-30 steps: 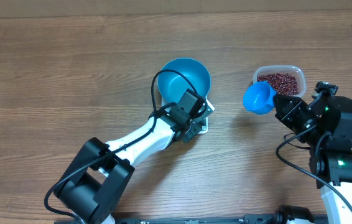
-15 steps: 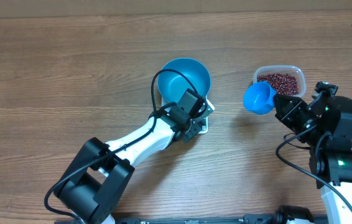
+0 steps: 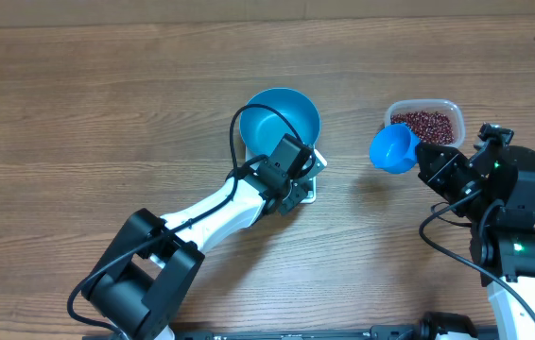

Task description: Scoop item into bowl and weigh 150g on scale

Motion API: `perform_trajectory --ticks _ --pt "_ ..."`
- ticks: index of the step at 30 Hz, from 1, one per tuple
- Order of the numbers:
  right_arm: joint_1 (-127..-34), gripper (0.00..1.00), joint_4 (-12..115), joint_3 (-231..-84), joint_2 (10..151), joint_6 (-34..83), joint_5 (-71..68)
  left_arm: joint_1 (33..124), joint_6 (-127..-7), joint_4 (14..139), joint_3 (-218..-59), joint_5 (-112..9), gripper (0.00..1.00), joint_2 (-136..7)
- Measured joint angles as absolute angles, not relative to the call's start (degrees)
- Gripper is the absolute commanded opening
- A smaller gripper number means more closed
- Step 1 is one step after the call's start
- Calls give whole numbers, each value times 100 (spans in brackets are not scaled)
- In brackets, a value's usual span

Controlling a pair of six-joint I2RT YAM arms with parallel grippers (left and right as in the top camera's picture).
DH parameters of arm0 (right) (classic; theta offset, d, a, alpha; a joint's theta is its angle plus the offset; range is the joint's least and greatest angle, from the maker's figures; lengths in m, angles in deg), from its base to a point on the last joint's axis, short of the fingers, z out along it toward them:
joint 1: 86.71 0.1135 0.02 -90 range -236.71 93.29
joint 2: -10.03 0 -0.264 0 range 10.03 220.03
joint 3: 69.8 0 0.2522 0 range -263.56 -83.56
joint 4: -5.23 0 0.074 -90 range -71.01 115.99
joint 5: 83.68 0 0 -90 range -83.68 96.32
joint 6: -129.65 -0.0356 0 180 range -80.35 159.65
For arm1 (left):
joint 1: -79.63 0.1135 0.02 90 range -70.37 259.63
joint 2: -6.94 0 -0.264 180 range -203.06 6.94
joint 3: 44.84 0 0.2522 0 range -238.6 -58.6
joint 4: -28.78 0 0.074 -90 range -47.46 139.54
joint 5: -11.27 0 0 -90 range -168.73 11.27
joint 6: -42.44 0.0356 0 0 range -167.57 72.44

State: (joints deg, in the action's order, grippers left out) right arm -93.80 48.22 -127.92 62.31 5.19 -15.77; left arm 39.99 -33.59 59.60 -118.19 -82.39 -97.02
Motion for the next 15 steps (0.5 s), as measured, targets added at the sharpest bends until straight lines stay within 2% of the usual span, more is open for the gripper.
perform_trajectory --ticks 15 --pt "-9380 4 4820 -12792 6233 517 -1577 4003 -3359 5879 -11819 -8239 4 -9798"
